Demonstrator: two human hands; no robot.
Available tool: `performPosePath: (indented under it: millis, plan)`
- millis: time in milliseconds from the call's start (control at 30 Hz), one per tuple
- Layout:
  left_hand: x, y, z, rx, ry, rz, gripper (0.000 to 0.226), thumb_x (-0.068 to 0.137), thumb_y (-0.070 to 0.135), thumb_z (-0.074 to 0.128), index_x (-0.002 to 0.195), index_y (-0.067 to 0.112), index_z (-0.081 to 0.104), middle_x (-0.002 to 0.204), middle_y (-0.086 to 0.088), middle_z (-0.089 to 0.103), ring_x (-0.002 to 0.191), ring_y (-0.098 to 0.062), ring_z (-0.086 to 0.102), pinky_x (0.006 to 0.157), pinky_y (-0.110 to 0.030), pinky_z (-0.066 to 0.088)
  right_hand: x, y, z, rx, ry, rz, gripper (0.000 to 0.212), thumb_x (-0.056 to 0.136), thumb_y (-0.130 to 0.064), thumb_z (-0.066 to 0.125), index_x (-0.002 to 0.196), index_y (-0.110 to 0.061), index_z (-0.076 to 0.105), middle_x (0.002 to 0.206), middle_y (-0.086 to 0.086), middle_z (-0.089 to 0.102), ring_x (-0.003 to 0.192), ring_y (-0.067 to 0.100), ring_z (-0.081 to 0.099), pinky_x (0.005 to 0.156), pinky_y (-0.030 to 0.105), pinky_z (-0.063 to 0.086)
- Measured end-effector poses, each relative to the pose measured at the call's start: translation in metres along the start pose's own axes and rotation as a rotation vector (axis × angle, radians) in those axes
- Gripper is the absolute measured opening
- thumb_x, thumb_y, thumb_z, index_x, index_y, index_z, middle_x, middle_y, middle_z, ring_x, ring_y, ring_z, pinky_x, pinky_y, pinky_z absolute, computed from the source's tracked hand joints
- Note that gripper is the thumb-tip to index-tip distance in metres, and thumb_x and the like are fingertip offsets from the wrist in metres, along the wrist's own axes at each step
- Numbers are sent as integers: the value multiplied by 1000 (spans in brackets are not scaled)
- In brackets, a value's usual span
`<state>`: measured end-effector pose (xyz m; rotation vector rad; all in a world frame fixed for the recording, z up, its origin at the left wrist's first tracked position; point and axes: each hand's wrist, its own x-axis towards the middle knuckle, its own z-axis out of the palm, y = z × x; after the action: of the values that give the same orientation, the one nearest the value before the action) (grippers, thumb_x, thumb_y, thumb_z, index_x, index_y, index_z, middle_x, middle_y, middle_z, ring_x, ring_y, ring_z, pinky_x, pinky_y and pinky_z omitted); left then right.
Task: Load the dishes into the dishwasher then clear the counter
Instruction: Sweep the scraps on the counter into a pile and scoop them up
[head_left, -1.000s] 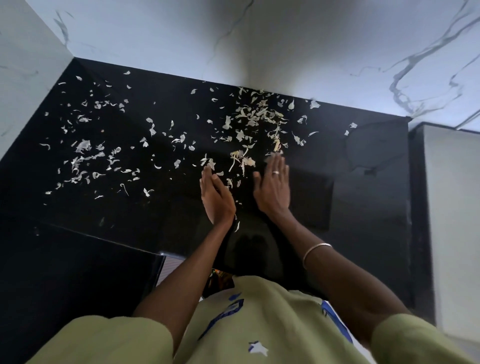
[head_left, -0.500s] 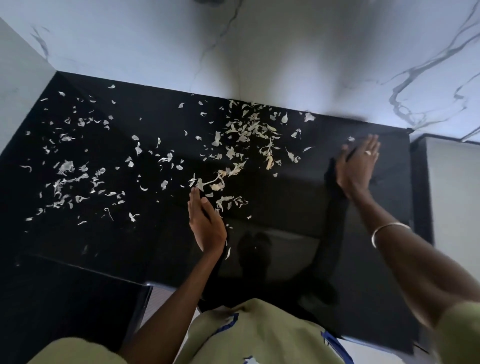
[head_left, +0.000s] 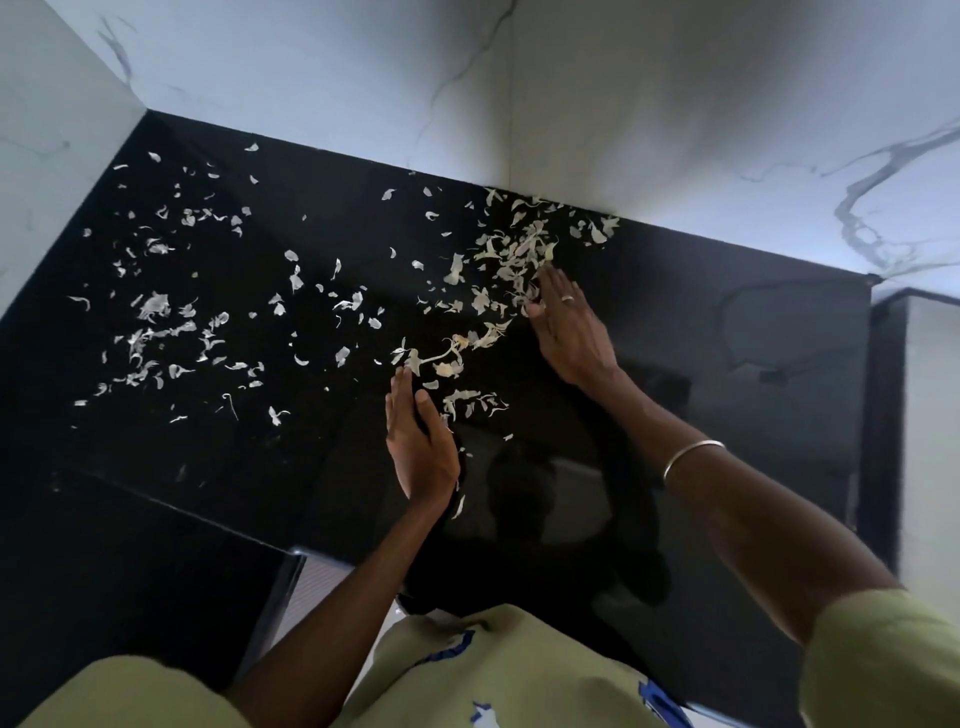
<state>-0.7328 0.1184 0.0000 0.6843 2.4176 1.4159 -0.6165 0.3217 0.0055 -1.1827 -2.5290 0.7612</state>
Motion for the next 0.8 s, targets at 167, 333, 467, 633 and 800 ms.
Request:
performPosePath:
  millis: [167,333,467,633,800]
  plan:
    - [1,0,-1,2,-5,-14,48,105,39,30,145,16,44,150,0,45,143,-12,33,118,-42,30,40,48,-37,51,156,248,67,100,-54,30,154,-16,22,163,4,13,150,23,11,122,46,19]
    - [0,1,-3,7,-16,-32,49,104,40,32,146,19,43,152,2,42,145,-13,31,120,-37,28,68,53,-31,-52,64,206,68,99,-51,32,152,-8,25,158,14,26,146,33,22,119,51,24]
    - [1,-1,-2,-20,-6,-39,45,105,36,35,145,18,45,150,1,45,144,-16,33,119,-38,30,72,11,-12,-49,-45,90,60,103,-47,26,155,-15,19,162,11,18,149,30,15,122,45,8]
    - [9,-4,-16,-137,0,3,41,105,21,41,144,11,46,148,-3,47,139,-9,41,114,-38,37,71,7,-4,55,-96,-57,66,101,-55,28,156,-21,17,162,3,19,149,20,16,122,39,15]
    - [49,-8,-25,-74,-13,-8,44,106,25,38,148,12,40,155,-1,36,146,-7,26,121,-40,24,105,25,-15,-87,32,124,72,100,-51,37,152,-3,26,159,18,23,149,31,15,122,44,15]
